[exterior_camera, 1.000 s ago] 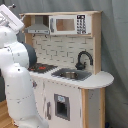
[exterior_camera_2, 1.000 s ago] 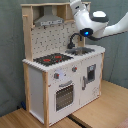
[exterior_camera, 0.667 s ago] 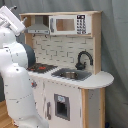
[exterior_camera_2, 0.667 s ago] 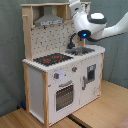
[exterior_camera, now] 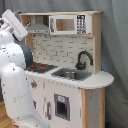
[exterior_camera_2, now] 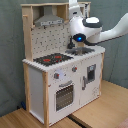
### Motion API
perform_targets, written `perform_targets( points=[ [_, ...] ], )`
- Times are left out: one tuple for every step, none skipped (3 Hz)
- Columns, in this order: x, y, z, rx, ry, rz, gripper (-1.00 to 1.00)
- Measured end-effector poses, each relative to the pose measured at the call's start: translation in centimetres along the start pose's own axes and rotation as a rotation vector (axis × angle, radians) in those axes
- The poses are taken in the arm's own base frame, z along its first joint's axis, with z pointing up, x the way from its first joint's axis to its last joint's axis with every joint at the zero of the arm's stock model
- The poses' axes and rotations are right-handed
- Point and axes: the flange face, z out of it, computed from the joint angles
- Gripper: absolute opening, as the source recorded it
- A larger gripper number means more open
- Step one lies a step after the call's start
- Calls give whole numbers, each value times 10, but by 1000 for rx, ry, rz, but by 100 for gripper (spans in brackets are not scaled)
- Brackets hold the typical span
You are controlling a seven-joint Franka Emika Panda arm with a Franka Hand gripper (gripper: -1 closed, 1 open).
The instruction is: Play with the kitchen
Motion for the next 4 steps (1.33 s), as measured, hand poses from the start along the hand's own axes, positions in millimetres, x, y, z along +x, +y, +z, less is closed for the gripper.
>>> perform_targets(
  points=[
    [-4,-14,3,18,-33,71,100],
    [-12,-30,11,53,-78,149,100],
    [-18,-46,22,98,-115,212,100],
    [-24,-59,38,149,-151,276,100]
  ],
)
